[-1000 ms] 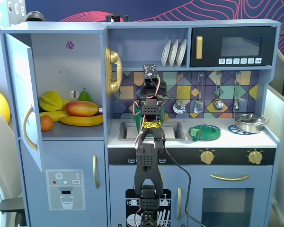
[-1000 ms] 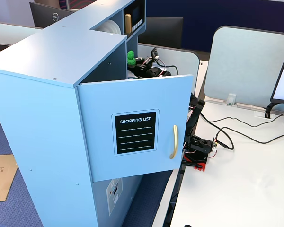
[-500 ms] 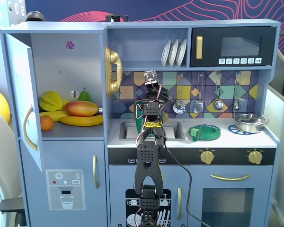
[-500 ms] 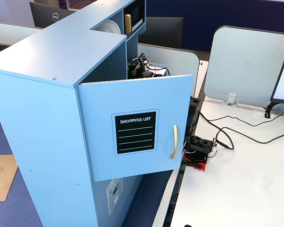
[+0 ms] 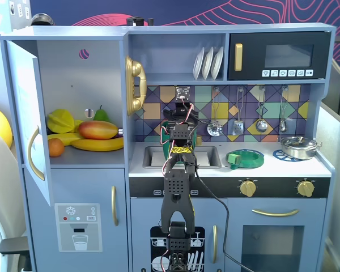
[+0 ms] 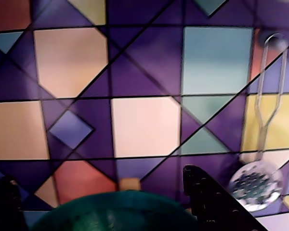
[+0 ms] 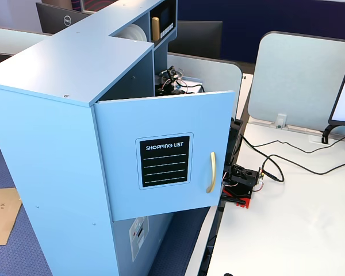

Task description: Pick up the green pineapple from the left cabinet and place it in the green recipient

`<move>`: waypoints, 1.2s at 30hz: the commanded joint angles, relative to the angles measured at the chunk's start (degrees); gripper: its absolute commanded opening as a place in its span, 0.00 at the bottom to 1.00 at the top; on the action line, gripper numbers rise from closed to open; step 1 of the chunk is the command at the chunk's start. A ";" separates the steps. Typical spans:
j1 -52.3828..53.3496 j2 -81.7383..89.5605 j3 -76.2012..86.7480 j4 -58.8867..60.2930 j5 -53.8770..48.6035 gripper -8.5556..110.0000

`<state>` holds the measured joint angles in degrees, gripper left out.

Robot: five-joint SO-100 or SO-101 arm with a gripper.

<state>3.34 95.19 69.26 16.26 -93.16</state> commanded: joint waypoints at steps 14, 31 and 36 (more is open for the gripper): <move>-1.23 11.78 3.25 2.20 0.26 0.38; -10.28 55.81 51.33 10.72 -7.47 0.33; -11.51 61.44 69.43 11.95 -7.03 0.42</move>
<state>-7.03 152.23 128.32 30.59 -99.84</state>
